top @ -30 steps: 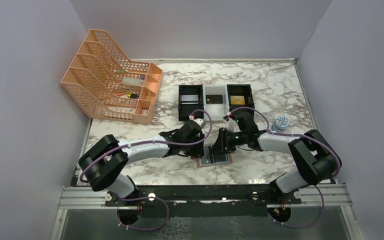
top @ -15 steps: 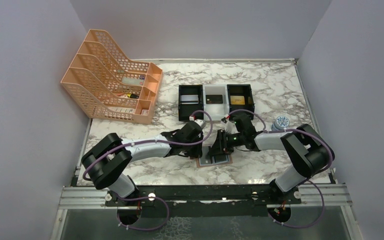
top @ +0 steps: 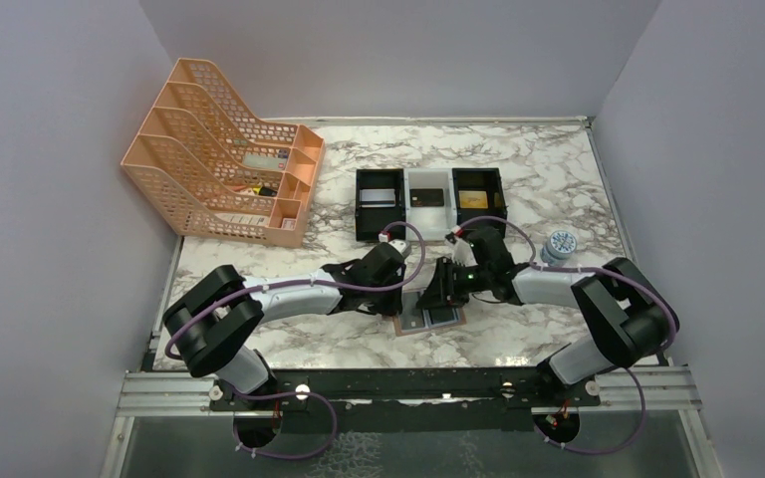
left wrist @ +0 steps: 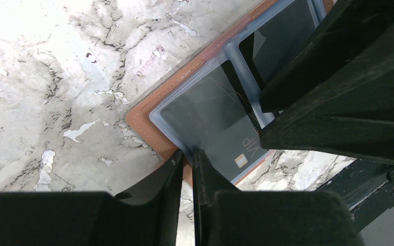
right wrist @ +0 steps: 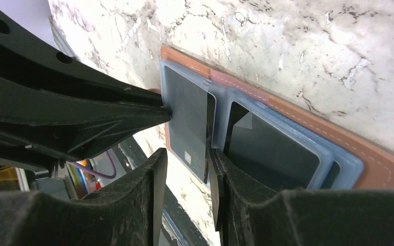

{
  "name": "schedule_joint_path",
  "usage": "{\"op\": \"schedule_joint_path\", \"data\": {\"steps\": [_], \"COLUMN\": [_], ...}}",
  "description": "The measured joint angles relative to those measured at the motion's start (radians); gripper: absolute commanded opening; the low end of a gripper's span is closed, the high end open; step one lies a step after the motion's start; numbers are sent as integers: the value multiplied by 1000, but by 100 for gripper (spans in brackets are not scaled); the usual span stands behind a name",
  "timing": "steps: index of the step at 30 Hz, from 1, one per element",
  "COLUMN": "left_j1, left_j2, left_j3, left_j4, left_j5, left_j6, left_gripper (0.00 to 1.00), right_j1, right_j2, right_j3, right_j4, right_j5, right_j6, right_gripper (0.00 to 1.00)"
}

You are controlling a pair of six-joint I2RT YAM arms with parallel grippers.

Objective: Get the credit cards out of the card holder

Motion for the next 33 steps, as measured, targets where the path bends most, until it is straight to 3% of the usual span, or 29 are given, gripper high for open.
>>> {"op": "schedule_joint_path", "data": {"steps": [9,24,33], "left_j1": [-4,-6,-10], "left_j2": [3,9,10], "left_j3": [0,0,3], "left_j4": [-1,0,-3], "left_j5": [-8,-24,-31], "left_j6": [-2,-2,2], "left_gripper": [7,4,4], "right_j1": [1,11,11], "right_j2": [-65,-23,-1], "right_j3": [18,18,18], "right_j4": [-93,-63,-44], "right_j5": [86,91,102], "right_j6": [-47,-48,-39], "right_gripper": [29,19,20]}}
